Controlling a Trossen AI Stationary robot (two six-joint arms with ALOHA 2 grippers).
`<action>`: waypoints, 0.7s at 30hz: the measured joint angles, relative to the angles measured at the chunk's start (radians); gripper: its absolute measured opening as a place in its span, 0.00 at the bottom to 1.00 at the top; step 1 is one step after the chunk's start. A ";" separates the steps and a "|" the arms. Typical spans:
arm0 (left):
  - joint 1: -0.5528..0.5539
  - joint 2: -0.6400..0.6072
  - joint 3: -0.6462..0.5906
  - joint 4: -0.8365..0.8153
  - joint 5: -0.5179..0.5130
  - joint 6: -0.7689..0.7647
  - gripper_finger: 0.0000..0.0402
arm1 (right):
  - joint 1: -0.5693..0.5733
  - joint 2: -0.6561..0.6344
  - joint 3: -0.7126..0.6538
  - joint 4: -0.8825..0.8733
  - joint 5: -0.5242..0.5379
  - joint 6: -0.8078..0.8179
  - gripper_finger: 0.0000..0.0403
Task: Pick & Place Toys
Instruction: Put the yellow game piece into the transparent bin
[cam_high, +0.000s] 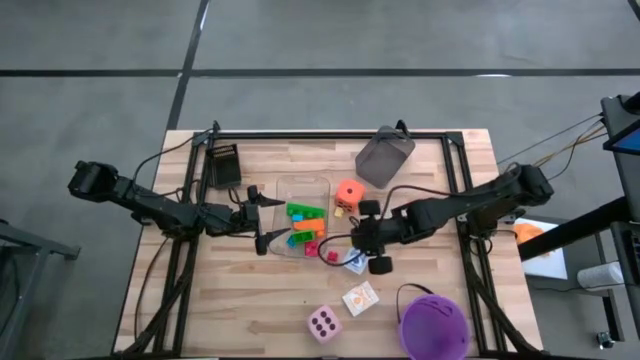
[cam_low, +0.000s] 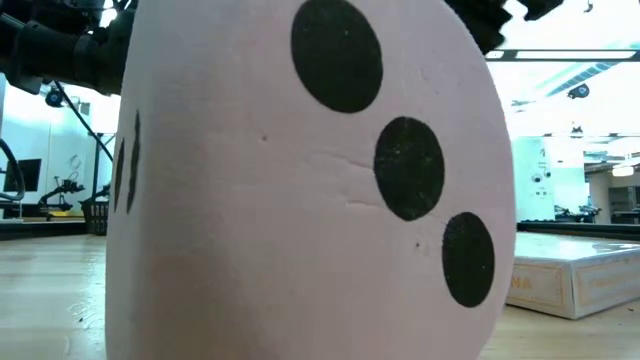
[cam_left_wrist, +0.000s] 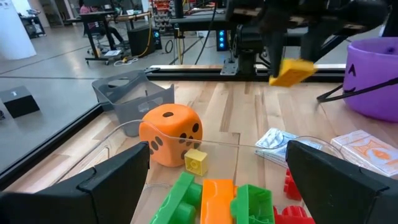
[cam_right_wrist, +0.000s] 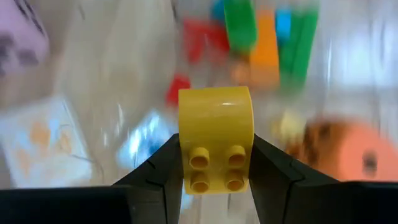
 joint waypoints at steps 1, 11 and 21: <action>0.000 0.000 0.000 0.000 0.000 0.000 0.94 | -0.003 0.001 -0.009 0.072 -0.002 -0.032 0.33; 0.000 0.000 0.000 0.000 0.000 0.000 0.94 | -0.083 0.052 -0.176 0.695 -0.038 -0.219 0.33; 0.000 0.000 0.000 0.000 0.000 0.001 0.94 | -0.176 0.176 -0.189 0.917 -0.093 -0.228 0.33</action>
